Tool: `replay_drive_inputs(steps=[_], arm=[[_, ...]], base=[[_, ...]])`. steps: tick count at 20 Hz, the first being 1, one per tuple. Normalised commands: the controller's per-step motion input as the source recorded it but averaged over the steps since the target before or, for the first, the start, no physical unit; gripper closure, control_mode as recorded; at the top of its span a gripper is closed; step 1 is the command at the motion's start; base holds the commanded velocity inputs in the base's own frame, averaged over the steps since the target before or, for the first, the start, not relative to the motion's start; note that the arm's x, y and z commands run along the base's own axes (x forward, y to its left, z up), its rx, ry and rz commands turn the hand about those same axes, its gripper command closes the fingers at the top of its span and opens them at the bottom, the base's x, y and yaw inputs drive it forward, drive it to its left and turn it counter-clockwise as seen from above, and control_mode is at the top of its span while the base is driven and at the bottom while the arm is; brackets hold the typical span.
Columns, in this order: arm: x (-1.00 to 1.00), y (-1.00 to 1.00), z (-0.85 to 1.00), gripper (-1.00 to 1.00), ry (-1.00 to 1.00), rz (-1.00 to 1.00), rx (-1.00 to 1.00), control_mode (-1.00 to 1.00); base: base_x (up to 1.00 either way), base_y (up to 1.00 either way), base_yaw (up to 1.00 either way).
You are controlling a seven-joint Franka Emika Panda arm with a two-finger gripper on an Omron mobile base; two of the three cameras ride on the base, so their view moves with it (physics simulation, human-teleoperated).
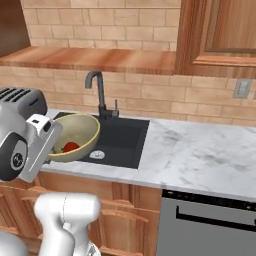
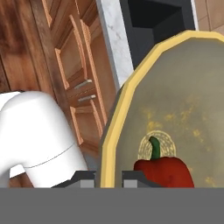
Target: Pick the bell pepper from the cabinet and place it in the bowl. Then pick the bowl and place it in the sink. Then turn on the sink facuet.
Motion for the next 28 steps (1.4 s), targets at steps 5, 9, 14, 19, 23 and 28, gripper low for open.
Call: replay_drive_inputs(steps=[5, 9, 14, 19, 23, 28], arm=[[0.0, 0.0, 0.0, 1.0, 0.0, 0.0, 0.0, 1.0], [0.0, 0.0, 0.0, 1.0, 0.0, 0.0, 0.0, 1.0], [0.0, 0.0, 0.0, 1.0, 0.0, 0.0, 0.0, 1.0], [0.0, 0.0, 0.0, 1.0, 0.0, 0.0, 0.0, 1.0], [0.0, 0.0, 0.0, 1.0, 0.0, 0.0, 0.0, 1.0], [0.0, 0.0, 0.0, 1.0, 0.0, 0.0, 0.0, 1.0]], base=[[0.53, 0.0, 0.0], [0.44, 0.0, 0.0], [0.46, 0.0, -0.01], [0.5, 0.0, -0.02], [0.33, 0.0, 0.0], [0.09, -0.02, 0.0]])
